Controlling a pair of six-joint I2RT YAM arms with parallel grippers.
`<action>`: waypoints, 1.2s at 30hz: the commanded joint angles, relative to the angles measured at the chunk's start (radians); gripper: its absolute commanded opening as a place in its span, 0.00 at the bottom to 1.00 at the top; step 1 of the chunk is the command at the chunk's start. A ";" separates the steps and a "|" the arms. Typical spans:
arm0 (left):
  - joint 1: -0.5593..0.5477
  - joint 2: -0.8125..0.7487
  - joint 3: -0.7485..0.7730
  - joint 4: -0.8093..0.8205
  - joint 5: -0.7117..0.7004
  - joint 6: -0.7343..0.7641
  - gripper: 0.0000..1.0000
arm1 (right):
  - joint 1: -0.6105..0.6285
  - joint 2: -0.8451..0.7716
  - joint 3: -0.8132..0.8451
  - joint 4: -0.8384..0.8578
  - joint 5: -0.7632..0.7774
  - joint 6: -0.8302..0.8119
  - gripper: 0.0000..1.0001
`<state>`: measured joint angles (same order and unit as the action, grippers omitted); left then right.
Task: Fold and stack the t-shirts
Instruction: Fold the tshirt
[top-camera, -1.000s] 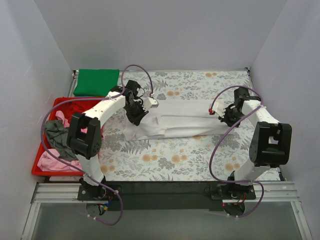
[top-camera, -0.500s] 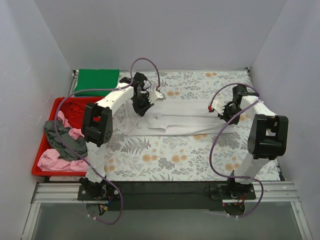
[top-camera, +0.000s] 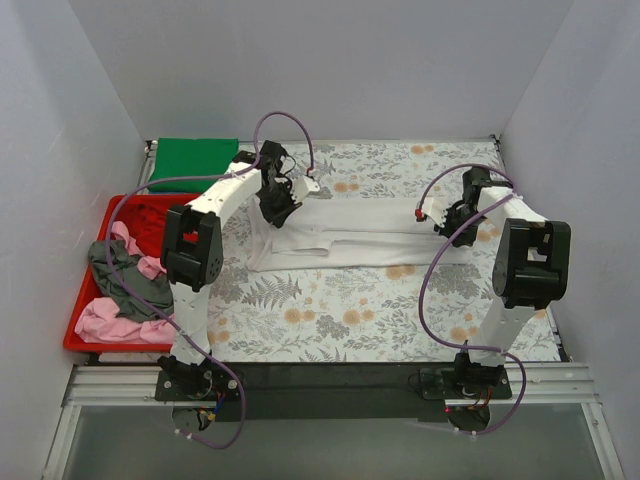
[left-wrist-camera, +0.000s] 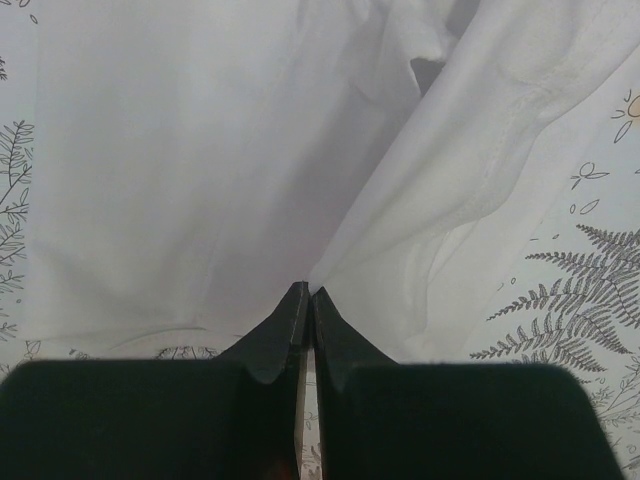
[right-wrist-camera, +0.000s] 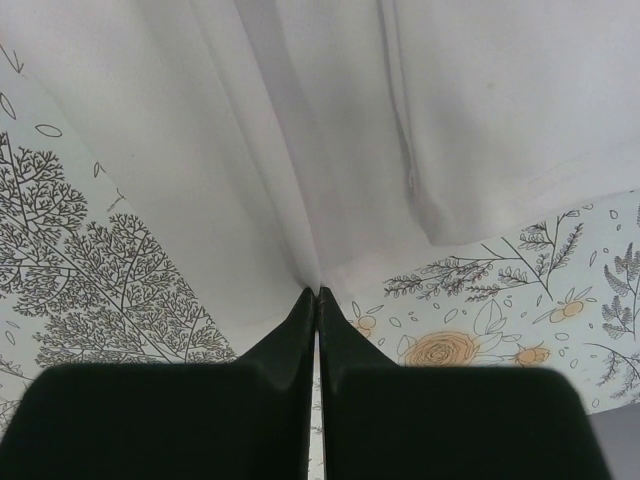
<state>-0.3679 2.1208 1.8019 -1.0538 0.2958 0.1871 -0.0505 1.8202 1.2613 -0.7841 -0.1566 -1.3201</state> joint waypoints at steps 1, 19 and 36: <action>0.007 -0.004 0.040 -0.002 0.002 0.020 0.00 | -0.003 0.008 0.050 0.002 -0.003 -0.005 0.01; 0.046 -0.039 0.050 0.063 0.043 -0.107 0.30 | -0.012 -0.022 0.133 -0.003 -0.027 0.142 0.38; 0.069 -0.289 -0.398 0.325 0.201 -0.785 0.46 | -0.068 -0.068 0.135 -0.132 -0.273 0.504 0.34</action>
<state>-0.2977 1.8866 1.4666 -0.8124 0.4824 -0.4206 -0.1184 1.7679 1.4040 -0.8761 -0.3515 -0.8928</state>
